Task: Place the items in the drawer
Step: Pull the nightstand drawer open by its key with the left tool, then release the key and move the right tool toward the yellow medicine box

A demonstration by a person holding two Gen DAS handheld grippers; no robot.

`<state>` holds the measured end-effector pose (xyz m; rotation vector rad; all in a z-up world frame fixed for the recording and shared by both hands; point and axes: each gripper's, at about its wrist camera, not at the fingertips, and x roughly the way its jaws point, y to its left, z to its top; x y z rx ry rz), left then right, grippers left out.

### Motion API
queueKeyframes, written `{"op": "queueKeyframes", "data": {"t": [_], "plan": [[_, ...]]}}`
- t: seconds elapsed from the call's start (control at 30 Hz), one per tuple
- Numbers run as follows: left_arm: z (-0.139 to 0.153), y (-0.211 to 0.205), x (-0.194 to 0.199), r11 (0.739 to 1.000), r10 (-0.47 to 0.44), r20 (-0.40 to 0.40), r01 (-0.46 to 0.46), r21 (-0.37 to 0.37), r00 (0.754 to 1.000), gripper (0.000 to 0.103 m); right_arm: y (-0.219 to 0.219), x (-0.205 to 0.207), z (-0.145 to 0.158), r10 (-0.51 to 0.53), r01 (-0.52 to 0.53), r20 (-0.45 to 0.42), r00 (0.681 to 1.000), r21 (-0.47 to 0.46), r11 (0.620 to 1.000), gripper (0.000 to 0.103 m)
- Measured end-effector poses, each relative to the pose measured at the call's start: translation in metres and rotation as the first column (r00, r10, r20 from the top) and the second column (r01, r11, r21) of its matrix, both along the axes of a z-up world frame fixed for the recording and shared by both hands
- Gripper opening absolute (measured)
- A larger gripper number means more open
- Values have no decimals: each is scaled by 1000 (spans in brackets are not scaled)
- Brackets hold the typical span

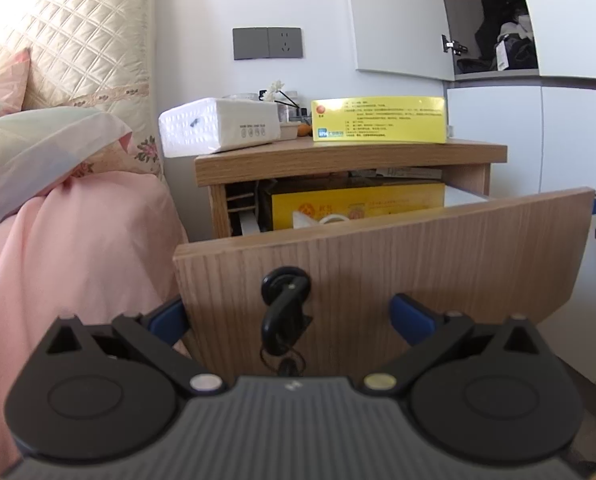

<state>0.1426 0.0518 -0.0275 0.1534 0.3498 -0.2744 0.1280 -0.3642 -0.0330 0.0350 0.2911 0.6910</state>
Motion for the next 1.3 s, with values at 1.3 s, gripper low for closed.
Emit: {"op": "queueKeyframes", "data": {"t": [1.3], "plan": [[47,0,-55,998,48,32,-47,-47,998,103,9,-37,45,-191,183,69,979,116,976,96]]}}
